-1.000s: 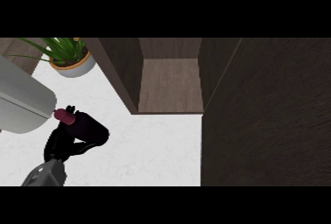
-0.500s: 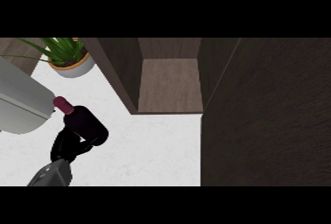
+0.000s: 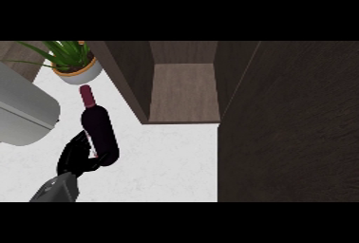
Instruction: Pick up the wine, place it into the cabinet and close the cabinet
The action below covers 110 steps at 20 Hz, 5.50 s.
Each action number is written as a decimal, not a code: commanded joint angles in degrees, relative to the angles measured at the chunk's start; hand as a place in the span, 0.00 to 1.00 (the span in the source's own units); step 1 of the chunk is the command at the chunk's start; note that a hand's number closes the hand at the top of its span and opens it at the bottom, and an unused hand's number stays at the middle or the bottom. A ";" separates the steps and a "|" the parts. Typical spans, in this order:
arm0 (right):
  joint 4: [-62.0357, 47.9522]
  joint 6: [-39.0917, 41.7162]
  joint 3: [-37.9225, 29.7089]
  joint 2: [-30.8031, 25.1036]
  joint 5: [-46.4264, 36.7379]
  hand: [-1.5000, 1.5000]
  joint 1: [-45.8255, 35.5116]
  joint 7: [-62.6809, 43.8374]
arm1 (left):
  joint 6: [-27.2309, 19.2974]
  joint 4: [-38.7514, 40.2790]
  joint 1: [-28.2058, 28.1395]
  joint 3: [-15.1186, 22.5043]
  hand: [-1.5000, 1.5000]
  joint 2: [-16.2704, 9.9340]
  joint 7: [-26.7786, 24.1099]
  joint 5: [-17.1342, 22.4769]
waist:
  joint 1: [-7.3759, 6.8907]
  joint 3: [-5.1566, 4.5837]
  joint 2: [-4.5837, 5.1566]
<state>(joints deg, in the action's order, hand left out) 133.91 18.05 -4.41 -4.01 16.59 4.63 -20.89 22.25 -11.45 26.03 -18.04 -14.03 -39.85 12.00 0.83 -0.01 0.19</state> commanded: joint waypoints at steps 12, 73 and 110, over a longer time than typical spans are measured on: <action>0.38 -1.86 0.24 0.62 -2.28 0.00 -0.95 -1.27 | -1.90 -18.07 -23.20 7.59 1.00 9.45 -18.34 -4.03 | -1.90 0.07 -0.49; -3.42 3.71 -4.74 -1.65 2.30 0.00 2.17 3.65 | -54.21 -58.69 -1.73 43.71 1.00 14.03 20.11 11.51 | -0.10 0.01 -0.15; -8.52 4.31 -1.89 0.70 -0.63 0.00 1.32 7.18 | -42.53 -21.29 17.14 45.65 1.00 14.03 -0.22 43.05 | 0.85 -0.02 0.14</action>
<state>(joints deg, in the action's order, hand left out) 126.65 21.00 -6.14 -3.50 15.97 4.70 -15.89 -20.91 -36.92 38.86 27.14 -0.02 -39.80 50.88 1.13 -0.03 0.20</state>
